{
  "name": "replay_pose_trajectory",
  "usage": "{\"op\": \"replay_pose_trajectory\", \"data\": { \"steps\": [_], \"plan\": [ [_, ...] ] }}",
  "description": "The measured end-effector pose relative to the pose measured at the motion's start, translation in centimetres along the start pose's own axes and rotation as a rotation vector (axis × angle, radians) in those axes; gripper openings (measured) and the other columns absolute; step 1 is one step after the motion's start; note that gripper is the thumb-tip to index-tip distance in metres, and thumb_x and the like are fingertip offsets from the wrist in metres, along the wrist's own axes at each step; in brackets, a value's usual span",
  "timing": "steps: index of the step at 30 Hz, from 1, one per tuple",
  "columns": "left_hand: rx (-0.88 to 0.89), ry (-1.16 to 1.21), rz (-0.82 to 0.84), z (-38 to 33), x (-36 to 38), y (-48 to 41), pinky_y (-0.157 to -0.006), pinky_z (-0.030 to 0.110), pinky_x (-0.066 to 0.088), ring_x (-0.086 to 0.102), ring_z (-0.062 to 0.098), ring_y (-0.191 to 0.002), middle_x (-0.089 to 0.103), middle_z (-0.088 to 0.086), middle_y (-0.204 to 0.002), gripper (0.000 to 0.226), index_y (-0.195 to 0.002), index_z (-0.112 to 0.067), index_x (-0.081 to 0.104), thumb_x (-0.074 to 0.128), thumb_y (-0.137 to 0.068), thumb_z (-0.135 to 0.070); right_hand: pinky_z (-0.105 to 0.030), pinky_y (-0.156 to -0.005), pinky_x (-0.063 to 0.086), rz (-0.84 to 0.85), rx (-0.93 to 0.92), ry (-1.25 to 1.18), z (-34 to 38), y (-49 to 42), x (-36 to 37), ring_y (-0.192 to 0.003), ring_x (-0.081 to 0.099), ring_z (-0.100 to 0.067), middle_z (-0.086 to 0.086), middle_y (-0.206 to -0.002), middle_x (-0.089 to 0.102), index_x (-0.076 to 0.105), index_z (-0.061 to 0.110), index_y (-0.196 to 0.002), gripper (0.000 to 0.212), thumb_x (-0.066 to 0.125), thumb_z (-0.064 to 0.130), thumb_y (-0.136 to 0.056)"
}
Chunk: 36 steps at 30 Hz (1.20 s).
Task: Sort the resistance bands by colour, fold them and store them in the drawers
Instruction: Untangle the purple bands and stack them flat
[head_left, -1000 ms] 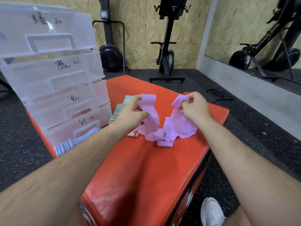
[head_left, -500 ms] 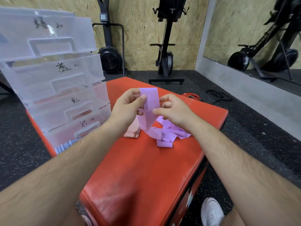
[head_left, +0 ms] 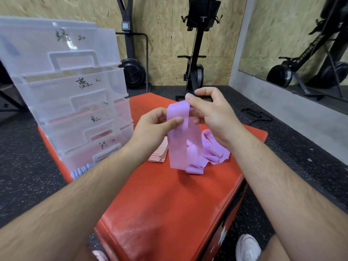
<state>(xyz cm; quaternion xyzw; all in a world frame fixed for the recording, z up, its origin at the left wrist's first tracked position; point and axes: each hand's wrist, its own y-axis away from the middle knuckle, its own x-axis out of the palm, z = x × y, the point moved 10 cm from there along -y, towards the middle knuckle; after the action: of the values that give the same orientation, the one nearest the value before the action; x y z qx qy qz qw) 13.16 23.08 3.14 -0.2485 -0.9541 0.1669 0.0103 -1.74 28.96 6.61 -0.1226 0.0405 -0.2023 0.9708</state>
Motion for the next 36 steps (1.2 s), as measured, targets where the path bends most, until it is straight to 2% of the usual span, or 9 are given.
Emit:
{"op": "replay_pose_trajectory", "data": {
  "steps": [5, 9, 13, 16, 19, 22, 25, 31, 36],
  "plan": [
    [0.042, 0.037, -0.005, -1.6, -0.8, 0.3, -0.083, 0.044, 0.054, 0.070, 0.022, -0.091, 0.076, 0.010, -0.099, 0.012, -0.102, -0.014, 0.074, 0.067, -0.094, -0.020, -0.032, -0.071, 0.050, 0.223, 0.037, 0.063, -0.9, 1.5, 2.0, -0.090, 0.074, -0.027, -0.009, -0.099, 0.077, 0.052, 0.028, -0.127, 0.045, 0.075, 0.024, -0.089],
    [0.052, 0.032, 0.016, -2.1, -1.2, 0.6, -0.077, 0.031, 0.052, 0.068, 0.016, -0.085, 0.075, 0.007, -0.095, 0.013, -0.102, -0.013, 0.075, 0.066, -0.093, -0.015, -0.029, -0.069, 0.051, 0.191, -0.056, 0.081, -0.1, 1.8, 2.2, -0.083, 0.069, -0.013, 0.005, -0.094, 0.073, 0.060, 0.027, -0.121, 0.043, 0.075, 0.007, -0.087],
    [0.038, 0.051, 0.026, -1.9, -1.5, 0.8, -0.079, 0.037, 0.051, 0.065, 0.021, -0.086, 0.073, 0.015, -0.095, 0.010, -0.094, -0.013, 0.073, 0.070, -0.089, -0.020, -0.020, -0.064, 0.049, 0.144, -0.131, 0.026, 1.2, 2.2, 2.2, -0.075, 0.063, -0.006, 0.008, -0.103, 0.072, 0.064, 0.020, -0.119, 0.041, 0.070, -0.004, -0.087],
    [0.022, 0.072, -0.080, -1.8, -2.4, 0.9, -0.068, 0.028, 0.051, 0.064, 0.015, -0.074, 0.066, 0.006, -0.084, 0.014, -0.089, -0.012, 0.061, 0.073, -0.089, -0.018, -0.018, -0.066, 0.049, 0.155, -0.159, -0.024, 1.8, 2.3, 2.6, -0.076, 0.062, -0.008, 0.007, -0.107, 0.071, 0.066, 0.019, -0.117, 0.041, 0.068, -0.008, -0.086],
    [0.048, 0.075, -0.163, -2.0, -3.3, 1.1, -0.062, 0.021, 0.052, 0.058, 0.014, -0.078, 0.056, 0.010, -0.094, 0.032, -0.105, -0.015, 0.052, 0.077, -0.085, -0.015, -0.020, -0.069, 0.049, 0.183, -0.180, -0.012, 1.8, 2.6, 3.1, -0.074, 0.058, -0.009, 0.007, -0.109, 0.070, 0.067, 0.024, -0.114, 0.043, 0.068, -0.009, -0.085],
    [0.043, 0.007, -0.107, -2.0, -3.1, 1.2, -0.074, 0.018, 0.052, 0.061, 0.013, -0.095, 0.060, 0.001, -0.114, 0.051, -0.123, -0.032, 0.052, 0.081, -0.080, -0.032, -0.016, -0.069, 0.049, 0.177, -0.199, -0.038, 2.3, 2.8, 3.0, -0.078, 0.057, -0.014, 0.009, -0.107, 0.071, 0.067, 0.022, -0.113, 0.041, 0.069, -0.008, -0.086],
    [0.033, 0.090, 0.032, -2.0, -1.5, 1.7, -0.084, 0.024, 0.053, 0.068, 0.016, -0.107, 0.071, 0.003, -0.117, 0.037, -0.125, -0.021, 0.059, 0.071, -0.091, -0.026, -0.017, -0.063, 0.047, 0.163, -0.201, -0.059, 2.6, 2.7, 2.8, -0.076, 0.057, -0.014, 0.009, -0.100, 0.072, 0.067, 0.020, -0.114, 0.040, 0.069, -0.007, -0.086],
    [0.106, 0.089, -0.067, -3.0, -2.6, 1.8, -0.069, 0.021, 0.053, 0.064, 0.012, -0.082, 0.070, 0.002, -0.090, 0.010, -0.102, -0.010, 0.068, 0.064, -0.095, -0.015, -0.021, -0.064, 0.047, 0.172, -0.177, 0.021, 2.0, 2.6, 3.0, -0.075, 0.061, -0.009, -0.005, -0.102, 0.071, 0.066, 0.019, -0.114, 0.038, 0.071, -0.005, -0.085],
    [0.117, 0.068, -0.090, -3.1, -2.8, 1.8, -0.065, 0.017, 0.049, 0.063, 0.006, -0.076, 0.069, -0.004, -0.083, 0.006, -0.097, -0.010, 0.069, 0.065, -0.094, -0.014, -0.018, -0.062, 0.046, 0.142, -0.140, 0.028, 1.1, 2.4, 2.8, -0.077, 0.061, -0.007, 0.001, -0.093, 0.065, 0.068, 0.017, -0.114, 0.030, 0.074, 0.006, -0.086]
  ]
}}
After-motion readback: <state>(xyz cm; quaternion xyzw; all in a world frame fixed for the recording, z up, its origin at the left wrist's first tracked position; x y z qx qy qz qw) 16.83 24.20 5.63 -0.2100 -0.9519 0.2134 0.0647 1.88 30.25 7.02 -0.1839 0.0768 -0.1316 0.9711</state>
